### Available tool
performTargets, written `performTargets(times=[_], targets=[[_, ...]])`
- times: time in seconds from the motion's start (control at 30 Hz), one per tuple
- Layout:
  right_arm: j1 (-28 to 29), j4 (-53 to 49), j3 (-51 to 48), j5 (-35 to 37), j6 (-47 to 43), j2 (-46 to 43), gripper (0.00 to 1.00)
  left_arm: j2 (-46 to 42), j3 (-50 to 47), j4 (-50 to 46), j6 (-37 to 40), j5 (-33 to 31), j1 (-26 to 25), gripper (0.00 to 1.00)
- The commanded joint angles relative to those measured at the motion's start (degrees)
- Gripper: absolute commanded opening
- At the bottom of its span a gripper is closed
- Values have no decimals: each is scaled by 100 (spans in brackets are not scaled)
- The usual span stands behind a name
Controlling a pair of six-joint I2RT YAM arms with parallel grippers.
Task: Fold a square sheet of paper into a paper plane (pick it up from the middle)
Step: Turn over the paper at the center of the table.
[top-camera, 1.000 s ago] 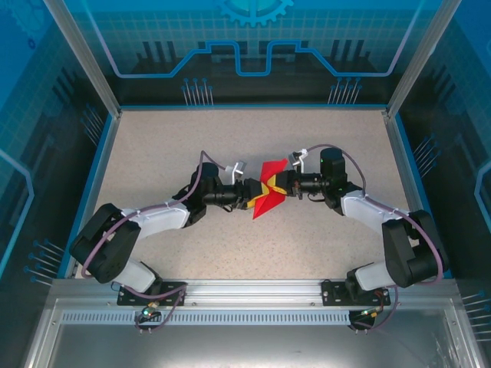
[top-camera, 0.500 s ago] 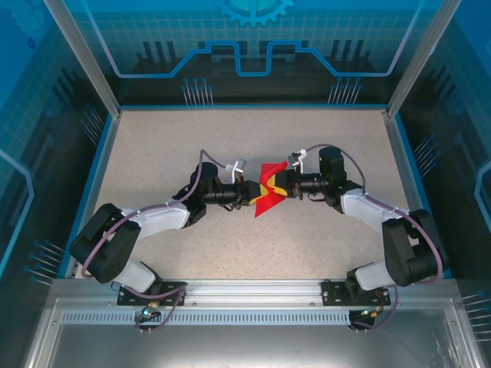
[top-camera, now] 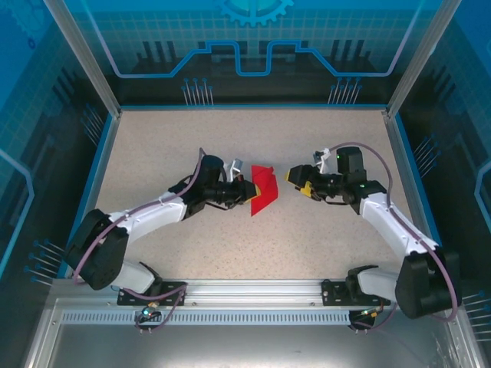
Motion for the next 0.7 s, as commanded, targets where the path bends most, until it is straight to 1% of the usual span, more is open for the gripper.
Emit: performTargets(times=[0.0, 0.07, 0.17, 0.27, 0.37, 0.47, 0.6, 0.67], targets=[[-42, -1047, 101, 918, -571, -366, 82, -189, 1116, -3189, 1373, -1852, -139, 0], [-25, -1193, 60, 1184, -610, -561, 84, 54, 1879, -4688, 1707, -3236, -398, 1], [-10, -1310, -14, 1500, -618, -802, 86, 602, 2886, -6335, 1766, -4971, -851, 1], [-2, -1408, -50, 1774, -571, -929, 87, 1307, 3604, -7455, 1494, -6107, -1129, 2], [13, -1529, -50, 2007, -564, -970, 88, 2069, 4101, -8167, 1127, -6730, -1305, 2], [29, -1588, -92, 2117, -555, -989, 88, 2741, 4466, -8483, 914, -6977, -1457, 2], [37, -1638, -184, 2233, -521, -999, 88, 3454, 4794, -8456, 805, -6910, -1602, 5], [36, -1620, -249, 2312, -484, -1004, 88, 3729, 4926, -8224, 796, -6680, -1652, 9]])
